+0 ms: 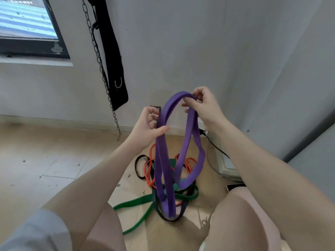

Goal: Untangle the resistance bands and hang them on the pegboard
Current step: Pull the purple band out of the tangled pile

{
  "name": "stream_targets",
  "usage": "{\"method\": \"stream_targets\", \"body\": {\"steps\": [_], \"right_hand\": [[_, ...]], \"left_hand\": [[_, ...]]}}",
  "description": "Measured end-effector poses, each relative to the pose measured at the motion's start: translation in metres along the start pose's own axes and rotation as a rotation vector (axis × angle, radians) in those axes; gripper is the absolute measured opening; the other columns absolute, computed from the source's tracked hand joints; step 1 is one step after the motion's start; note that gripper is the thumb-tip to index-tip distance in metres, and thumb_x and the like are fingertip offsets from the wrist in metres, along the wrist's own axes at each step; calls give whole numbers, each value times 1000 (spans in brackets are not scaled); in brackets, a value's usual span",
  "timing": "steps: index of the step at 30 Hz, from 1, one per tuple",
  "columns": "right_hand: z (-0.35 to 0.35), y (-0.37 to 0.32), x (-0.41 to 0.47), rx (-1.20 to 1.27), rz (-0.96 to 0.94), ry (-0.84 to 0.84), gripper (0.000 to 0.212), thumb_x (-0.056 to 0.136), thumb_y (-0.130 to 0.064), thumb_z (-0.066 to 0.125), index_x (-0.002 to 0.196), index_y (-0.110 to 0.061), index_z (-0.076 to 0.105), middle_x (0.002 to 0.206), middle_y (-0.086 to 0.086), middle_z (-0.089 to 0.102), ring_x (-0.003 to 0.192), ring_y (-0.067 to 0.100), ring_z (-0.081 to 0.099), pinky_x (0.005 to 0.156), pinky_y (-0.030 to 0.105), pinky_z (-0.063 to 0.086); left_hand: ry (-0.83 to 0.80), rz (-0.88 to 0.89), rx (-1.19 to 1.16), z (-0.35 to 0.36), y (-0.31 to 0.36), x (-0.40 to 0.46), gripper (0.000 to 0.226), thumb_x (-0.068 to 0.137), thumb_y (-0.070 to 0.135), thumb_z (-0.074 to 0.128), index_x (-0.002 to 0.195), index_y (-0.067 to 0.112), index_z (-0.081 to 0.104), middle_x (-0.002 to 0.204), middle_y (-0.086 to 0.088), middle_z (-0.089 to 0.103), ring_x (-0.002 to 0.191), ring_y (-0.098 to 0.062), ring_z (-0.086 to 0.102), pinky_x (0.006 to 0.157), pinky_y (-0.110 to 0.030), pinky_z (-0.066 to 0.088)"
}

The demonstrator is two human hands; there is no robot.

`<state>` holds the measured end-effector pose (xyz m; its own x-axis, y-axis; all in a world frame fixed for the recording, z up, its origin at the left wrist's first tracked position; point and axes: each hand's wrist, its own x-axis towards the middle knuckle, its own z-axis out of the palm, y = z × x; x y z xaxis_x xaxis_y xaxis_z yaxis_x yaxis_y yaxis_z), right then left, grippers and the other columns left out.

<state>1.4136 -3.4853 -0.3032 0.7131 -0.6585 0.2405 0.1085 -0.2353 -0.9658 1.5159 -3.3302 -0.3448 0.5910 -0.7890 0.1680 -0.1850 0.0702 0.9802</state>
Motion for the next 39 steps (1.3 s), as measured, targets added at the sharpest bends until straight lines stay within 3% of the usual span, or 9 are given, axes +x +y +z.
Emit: {"method": "stream_targets", "body": {"steps": [4, 8, 12, 18, 22, 27, 32, 35, 39], "right_hand": [[-27, 19, -5, -139, 39, -76, 31, 76, 1, 71, 78, -19, 47, 77, 2, 58, 74, 21, 56, 74, 36, 46], [-19, 26, -18, -275, 92, -338, 39, 77, 1, 70, 99, -15, 42, 89, 4, 64, 82, 13, 63, 78, 29, 51], [0, 18, -15, -66, -16, -301, 41, 81, 5, 64, 103, -22, 41, 96, 2, 61, 87, 10, 60, 82, 23, 48], [4, 27, -7, -323, -74, -247, 32, 79, -11, 71, 97, -23, 47, 90, -9, 59, 82, 7, 57, 78, 24, 46], [12, 31, -5, -297, -87, -159, 33, 75, -14, 75, 76, -29, 46, 91, 0, 63, 72, 11, 48, 71, 27, 41], [25, 33, -8, -79, -5, -190, 31, 78, 0, 69, 80, -23, 49, 82, -1, 58, 68, 13, 51, 59, 20, 44], [34, 36, -14, 61, 43, -115, 27, 81, 4, 65, 83, -19, 50, 89, -2, 60, 69, 14, 58, 63, 24, 49], [40, 31, -17, 206, 68, -60, 22, 85, 3, 60, 88, -17, 52, 88, -6, 60, 67, 13, 62, 71, 26, 54], [46, 22, -22, 384, 58, -25, 21, 87, 6, 54, 90, -14, 54, 93, -2, 56, 70, 9, 64, 70, 21, 54]], "left_hand": [[68, 88, -4, -7, 8, 7, 28, 85, -3, 59, 99, 19, 49, 94, -1, 59, 81, -16, 61, 82, -33, 52], [-9, 204, 88, 2, 30, 17, 25, 85, -2, 60, 102, 15, 56, 96, 1, 63, 88, -16, 63, 88, -31, 53], [-64, 288, 396, 12, 34, 23, 22, 83, 8, 64, 103, 14, 58, 97, 1, 66, 93, -13, 63, 86, -25, 49], [-88, 278, 641, 4, 25, 26, 15, 88, 19, 58, 101, 14, 55, 104, -3, 58, 92, -18, 58, 82, -29, 50], [-17, 182, 492, 3, 10, 24, 18, 86, 15, 62, 102, 11, 54, 102, -3, 61, 93, -19, 61, 79, -20, 48], [80, 76, 198, 5, -10, 11, 20, 86, 11, 62, 99, 11, 47, 101, -12, 62, 93, -20, 61, 85, -27, 50], [14, 77, 9, 12, -24, -3, 37, 86, -5, 56, 110, 21, 44, 112, -10, 60, 102, -14, 62, 95, -35, 49], [97, 104, -63, 19, -26, -7, 41, 85, -6, 56, 112, 24, 47, 111, -2, 61, 104, -14, 62, 98, -39, 47], [194, 187, 23, 24, -22, -7, 42, 84, 0, 62, 117, 22, 49, 108, 9, 62, 103, -14, 62, 95, -36, 50]]}}
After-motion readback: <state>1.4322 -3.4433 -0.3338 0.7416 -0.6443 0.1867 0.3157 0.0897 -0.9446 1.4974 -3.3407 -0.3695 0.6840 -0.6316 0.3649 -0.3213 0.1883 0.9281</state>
